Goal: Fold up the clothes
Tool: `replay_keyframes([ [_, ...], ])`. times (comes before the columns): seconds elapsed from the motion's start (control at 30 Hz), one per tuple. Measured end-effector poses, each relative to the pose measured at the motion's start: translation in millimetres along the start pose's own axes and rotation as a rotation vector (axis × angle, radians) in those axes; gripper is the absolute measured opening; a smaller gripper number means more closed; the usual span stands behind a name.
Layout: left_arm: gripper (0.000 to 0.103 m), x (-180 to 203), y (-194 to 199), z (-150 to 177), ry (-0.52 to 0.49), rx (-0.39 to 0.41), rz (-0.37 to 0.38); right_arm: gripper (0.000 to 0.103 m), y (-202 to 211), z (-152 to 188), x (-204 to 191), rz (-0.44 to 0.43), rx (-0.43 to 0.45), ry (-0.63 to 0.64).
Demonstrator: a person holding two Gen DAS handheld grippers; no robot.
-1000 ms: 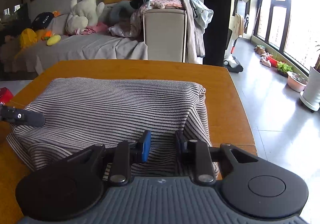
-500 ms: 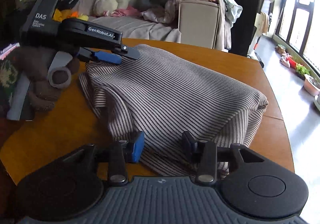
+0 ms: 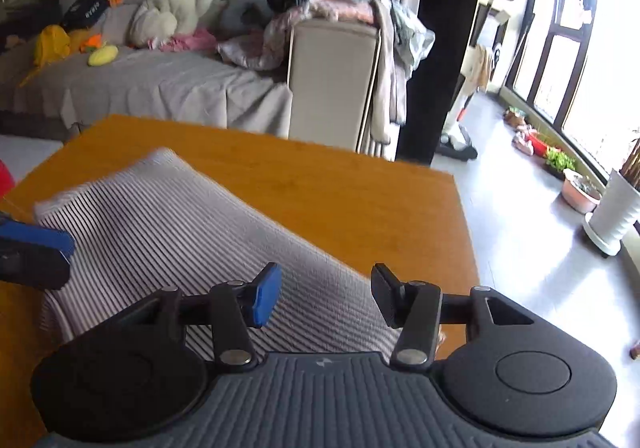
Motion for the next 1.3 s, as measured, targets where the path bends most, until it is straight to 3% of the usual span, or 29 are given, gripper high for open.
replay_keyframes([
  [0.07, 0.053, -18.5, -14.4, 9.2, 0.016, -0.035, -0.057, 0.051, -9.5, 18.9, -1.4, 0.004, 0.005, 0.013],
  [0.17, 0.046, -33.4, -18.4, 6.8, 0.021, -0.019, -0.079, 0.051, 1.3, 28.0, 3.6, -0.006, 0.023, -0.073],
  [0.37, 0.046, -48.4, -30.3, -11.3, -0.001, 0.017, -0.140, 0.051, 39.9, 52.9, -10.5, -0.012, 0.018, -0.133],
  [0.6, 0.047, -47.4, -37.3, -19.1, -0.026, 0.024, -0.166, 0.052, 85.6, 72.5, -62.0, -0.162, 0.016, -0.162],
  [0.67, 0.048, -45.8, -29.5, -19.5, -0.037, 0.028, -0.173, 0.054, 89.1, 69.4, -65.1, -0.161, 0.026, -0.128],
  [0.73, 0.050, -44.2, -16.9, -19.2, -0.053, 0.038, -0.182, 0.063, 90.0, 64.5, -58.0, -0.148, 0.038, -0.126],
  [0.97, 0.052, -34.2, 30.5, -0.4, -0.095, 0.049, -0.112, 0.063, 99.6, 43.4, -36.9, -0.077, 0.136, -0.120],
  [1.07, 0.051, -33.2, 28.5, 11.7, -0.071, 0.004, -0.074, 0.063, 102.6, 35.7, -44.6, -0.113, 0.170, -0.109],
  [1.13, 0.050, -33.2, 20.5, 17.0, -0.080, -0.016, -0.076, 0.060, 98.5, 40.7, -56.6, -0.162, 0.143, -0.080],
  [1.3, 0.050, -31.7, -1.2, 14.2, -0.123, -0.014, -0.098, 0.057, 87.8, 67.3, -72.3, -0.171, 0.089, -0.042],
])
Point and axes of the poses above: each gripper's, at about its wrist camera, not at the fingertips, and y roughly against the way its jaws point, x to its right, z to its underside, the point moved 8 cm from there along -y, roughly the way its jaws point, and after that the axes turned 7 degrees about x, right-handed, at the moved point
